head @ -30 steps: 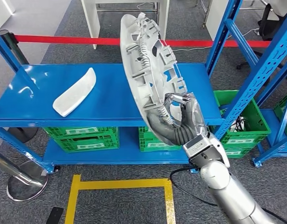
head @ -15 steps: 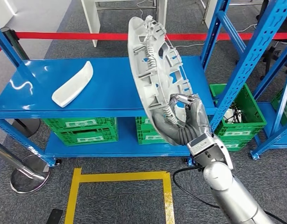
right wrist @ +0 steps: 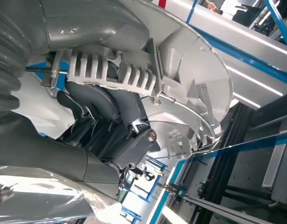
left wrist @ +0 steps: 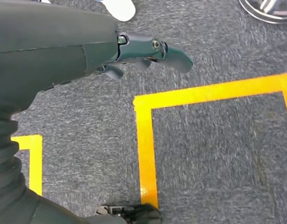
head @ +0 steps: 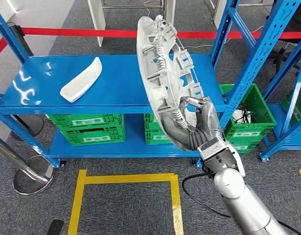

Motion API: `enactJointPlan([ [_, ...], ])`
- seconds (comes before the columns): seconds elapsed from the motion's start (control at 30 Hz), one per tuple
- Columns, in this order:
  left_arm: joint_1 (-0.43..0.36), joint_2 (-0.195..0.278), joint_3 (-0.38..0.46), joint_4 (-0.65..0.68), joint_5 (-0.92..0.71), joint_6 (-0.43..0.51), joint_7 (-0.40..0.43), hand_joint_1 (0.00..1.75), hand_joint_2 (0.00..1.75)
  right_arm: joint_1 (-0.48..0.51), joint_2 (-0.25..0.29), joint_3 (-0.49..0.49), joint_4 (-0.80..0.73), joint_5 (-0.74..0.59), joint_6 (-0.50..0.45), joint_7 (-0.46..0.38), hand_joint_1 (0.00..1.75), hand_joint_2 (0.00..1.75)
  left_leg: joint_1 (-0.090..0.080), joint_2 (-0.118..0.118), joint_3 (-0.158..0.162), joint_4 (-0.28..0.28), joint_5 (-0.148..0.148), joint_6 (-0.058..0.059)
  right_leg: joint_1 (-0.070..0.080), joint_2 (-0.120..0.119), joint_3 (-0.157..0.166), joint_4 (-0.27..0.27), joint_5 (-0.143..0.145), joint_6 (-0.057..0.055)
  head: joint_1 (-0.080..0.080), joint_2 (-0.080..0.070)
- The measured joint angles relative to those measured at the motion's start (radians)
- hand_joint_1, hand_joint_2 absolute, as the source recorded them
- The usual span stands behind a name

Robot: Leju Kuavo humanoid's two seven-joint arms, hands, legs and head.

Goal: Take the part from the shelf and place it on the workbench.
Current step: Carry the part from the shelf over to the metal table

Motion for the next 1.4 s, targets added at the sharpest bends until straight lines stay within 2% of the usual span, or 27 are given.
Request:
enactJointPlan([
  [0.07, -0.001, -0.001, 0.0, 0.0, 0.003, 0.001, 0.0, 0.0, 1.75, 0.001, 0.0, -0.006, 0.0, 0.0, -0.003, 0.0, 1.75, 1.75, 0.004, 0.004, -0.016, -0.006, 0.019, 0.013, -0.001, 0.002, -0.034, 0.074, -0.064, 0.008, 0.004, 0.0],
  [0.13, 0.0, 0.0, 0.0, 0.0, 0.007, 0.002, 0.0, 0.0, 1.75, 0.003, 0.0, -0.01, 0.0, 0.0, -0.005, 0.0, 1.75, 1.75, 0.003, 0.004, -0.037, -0.005, 0.034, 0.017, -0.003, 0.001, -0.079, 0.205, -0.146, 0.014, 0.008, 0.0],
  [0.17, 0.001, 0.0, 0.0, 0.0, 0.009, 0.002, 0.0, 0.0, 1.75, 0.005, -0.001, -0.012, 0.0, 0.0, -0.006, 0.0, 1.75, 1.75, 0.003, 0.004, -0.045, -0.005, 0.039, 0.017, -0.004, 0.001, -0.094, 0.255, -0.17, 0.016, 0.008, 0.0],
  [0.23, 0.002, 0.001, 0.0, 0.0, 0.01, 0.002, 0.0, 0.0, 1.75, 0.007, -0.001, -0.014, 0.0, 0.0, -0.007, 0.0, 1.75, 1.75, 0.002, 0.004, -0.051, -0.004, 0.044, 0.017, -0.004, 0.001, -0.105, 0.295, -0.185, 0.017, 0.009, 0.0],
  [0.27, 0.002, 0.001, 0.0, 0.0, 0.011, 0.002, 0.0, 0.0, 1.75, 0.007, -0.001, -0.014, 0.0, 0.0, -0.007, 0.0, 1.75, 1.75, 0.002, 0.004, -0.052, -0.004, 0.044, 0.017, -0.004, 0.001, -0.105, 0.296, -0.185, 0.017, 0.009, 0.0],
  [0.3, 0.002, 0.001, 0.0, 0.0, 0.012, 0.002, 0.0, 0.0, 1.75, 0.007, -0.001, -0.016, 0.0, 0.0, -0.007, 0.001, 1.75, 1.75, 0.002, 0.004, -0.061, 0.0, 0.049, 0.015, -0.004, 0.001, -0.066, 0.246, -0.16, 0.016, 0.009, 0.0],
  [0.4, 0.004, 0.001, 0.0, 0.0, 0.016, 0.003, 0.0, 0.0, 1.75, 0.01, -0.002, -0.023, -0.004, 0.0, -0.01, 0.006, 1.75, 1.75, -0.001, 0.004, -0.099, 0.019, 0.076, -0.005, 0.001, 0.002, 0.106, 0.006, -0.087, 0.003, 0.008, 0.0],
  [0.43, 0.005, 0.002, 0.0, 0.0, 0.017, 0.004, -0.001, 0.0, 1.75, 0.01, -0.002, -0.024, -0.005, -0.001, -0.01, 0.007, 1.75, 1.75, -0.001, 0.004, -0.103, 0.02, 0.083, -0.013, 0.003, 0.003, 0.122, -0.022, -0.086, -0.003, 0.008, 0.0],
  [0.5, 0.006, 0.004, 0.001, 0.0, 0.017, 0.004, -0.001, 0.0, 1.75, 0.009, -0.003, -0.025, -0.006, -0.001, -0.01, 0.007, 1.75, 1.75, 0.001, 0.002, -0.111, 0.024, 0.083, -0.025, 0.0, 0.0, 0.109, -0.025, -0.074, -0.021, 0.008, 0.0],
  [0.53, 0.007, 0.005, 0.001, 0.0, 0.017, 0.004, -0.001, 0.0, 1.75, 0.008, -0.003, -0.025, -0.006, -0.001, -0.01, 0.007, 1.75, 1.75, 0.002, 0.001, -0.121, 0.044, 0.061, -0.031, -0.002, -0.001, 0.101, -0.028, -0.065, -0.031, 0.006, 0.0],
  [0.57, 0.007, 0.006, 0.001, 0.0, 0.017, 0.004, -0.001, 0.0, 1.75, 0.008, -0.003, -0.024, -0.006, -0.001, -0.01, 0.007, 1.75, 1.75, 0.004, 0.001, -0.137, 0.085, 0.025, -0.036, -0.003, -0.003, 0.092, -0.03, -0.055, -0.04, 0.004, 0.0],
  [0.63, 0.007, 0.006, 0.001, 0.0, 0.017, 0.004, -0.001, 0.0, 1.75, 0.007, -0.003, -0.024, -0.007, -0.001, -0.01, 0.007, 1.75, 1.75, 0.007, 0.0, -0.179, 0.217, -0.065, -0.046, -0.001, -0.003, 0.071, -0.028, -0.038, -0.048, -0.001, 0.0],
  [0.67, 0.007, 0.006, 0.001, 0.0, 0.017, 0.004, -0.001, 0.0, 1.75, 0.008, -0.003, -0.024, -0.007, -0.001, -0.01, 0.007, 1.75, 1.75, 0.008, 0.0, -0.193, 0.279, -0.095, -0.049, 0.001, -0.003, 0.059, -0.027, -0.029, -0.048, -0.001, 0.0],
  [0.7, 0.007, 0.007, 0.001, 0.0, 0.017, 0.004, -0.001, 0.0, 1.75, 0.008, -0.003, -0.024, -0.007, -0.001, -0.01, 0.008, 1.75, 1.75, 0.009, 0.0, -0.195, 0.313, -0.105, -0.05, 0.002, -0.003, 0.047, -0.025, -0.022, -0.048, -0.001, 0.0],
  [0.73, 0.007, 0.007, 0.001, 0.0, 0.017, 0.004, -0.001, 0.0, 1.75, 0.009, -0.003, -0.024, -0.007, -0.001, -0.01, 0.008, 1.75, 1.75, 0.009, 0.0, -0.177, 0.308, -0.098, -0.048, 0.004, -0.002, 0.036, -0.023, -0.015, -0.046, -0.001, 0.0],
  [0.77, 0.007, 0.007, 0.001, 0.0, 0.017, 0.004, -0.001, 0.0, 1.75, 0.009, -0.003, -0.024, -0.007, -0.001, -0.01, 0.008, 1.75, 1.75, 0.008, 0.0, -0.141, 0.265, -0.076, -0.045, 0.005, -0.002, 0.026, -0.02, -0.01, -0.045, -0.001, 0.0],
  [0.83, 0.006, 0.009, 0.001, 0.0, 0.017, 0.004, -0.001, 0.0, 1.75, 0.009, -0.003, -0.024, -0.007, -0.001, -0.01, 0.008, 1.75, 1.75, 0.005, 0.0, -0.037, 0.108, -0.037, -0.031, 0.009, -0.001, 0.013, -0.016, 0.001, -0.039, -0.001, 0.0],
  [0.9, 0.005, 0.01, 0.001, -0.001, 0.017, 0.004, -0.001, 0.0, 1.75, 0.009, -0.003, -0.025, -0.008, -0.002, -0.009, 0.009, 1.75, 1.75, -0.001, 0.0, 0.021, 0.008, -0.025, -0.018, 0.009, -0.002, 0.005, -0.016, 0.013, -0.03, 0.0, 0.0],
  [1.0, 0.007, 0.01, 0.001, -0.001, 0.018, 0.004, -0.002, 0.0, 1.75, 0.008, -0.004, -0.025, -0.008, -0.014, 0.001, 0.014, 1.75, 1.75, -0.004, 0.001, 0.017, -0.009, -0.012, -0.003, 0.005, -0.003, -0.002, -0.017, 0.028, -0.012, -0.001, 0.0],
  [1.03, 0.006, 0.01, 0.001, -0.001, 0.018, 0.004, -0.002, 0.0, 1.75, 0.007, -0.005, -0.027, -0.008, -0.023, 0.008, 0.017, 1.75, 1.75, -0.002, 0.003, 0.012, -0.014, -0.002, 0.004, 0.005, -0.002, -0.011, -0.008, 0.017, -0.007, 0.0, 0.0],
  [1.1, 0.004, 0.009, 0.001, -0.001, 0.018, 0.004, -0.002, 0.0, 1.75, 0.005, -0.007, -0.032, -0.008, -0.043, 0.023, 0.021, 1.75, 1.75, 0.003, 0.006, -0.004, -0.023, 0.021, 0.016, 0.004, 0.001, -0.047, 0.069, -0.049, 0.002, 0.004, 0.0],
  [1.17, 0.003, 0.009, 0.001, -0.001, 0.018, 0.004, -0.003, 0.0, 1.75, 0.003, -0.01, -0.035, -0.007, -0.057, 0.036, 0.022, 1.75, 1.75, 0.002, 0.007, -0.03, -0.019, 0.038, 0.02, 0.001, 0.002, -0.095, 0.208, -0.132, 0.012, 0.007, 0.0],
  [1.2, 0.004, 0.009, 0.001, -0.001, 0.018, 0.004, -0.003, 0.0, 1.75, 0.004, -0.011, -0.037, -0.006, -0.061, 0.039, 0.023, 1.75, 1.75, 0.002, 0.007, -0.043, -0.017, 0.046, 0.02, 0.0, 0.002, -0.106, 0.258, -0.153, 0.015, 0.007, 0.0],
  [1.23, 0.004, 0.009, 0.001, -0.001, 0.019, 0.004, -0.003, 0.0, 1.75, 0.005, -0.012, -0.038, -0.005, -0.063, 0.042, 0.023, 1.75, 1.75, 0.002, 0.008, -0.055, -0.014, 0.053, 0.018, -0.002, 0.001, -0.099, 0.274, -0.155, 0.018, 0.007, 0.0],
  [1.27, 0.004, 0.008, 0.001, -0.001, 0.02, 0.005, -0.004, 0.0, 1.75, 0.005, -0.014, -0.04, -0.005, -0.065, 0.044, 0.024, 1.75, 1.75, 0.002, 0.007, -0.065, -0.011, 0.058, 0.017, -0.004, 0.001, -0.072, 0.248, -0.14, 0.019, 0.008, 0.0],
  [1.37, 0.005, 0.008, 0.001, -0.001, 0.026, 0.007, -0.016, 0.0, 1.75, 0.004, -0.017, -0.045, -0.005, -0.072, 0.048, 0.024, 1.75, 1.75, 0.003, 0.006, -0.091, 0.004, 0.067, 0.006, -0.005, 0.001, 0.071, 0.039, -0.086, 0.016, 0.007, 0.0],
  [1.4, 0.005, 0.009, 0.001, -0.001, 0.027, 0.007, -0.02, 0.0, 1.75, 0.003, -0.017, -0.047, -0.005, -0.074, 0.049, 0.024, 1.75, 1.75, 0.002, 0.006, -0.096, 0.008, 0.07, 0.001, -0.004, 0.001, 0.099, -0.006, -0.081, 0.012, 0.007, 0.0],
])
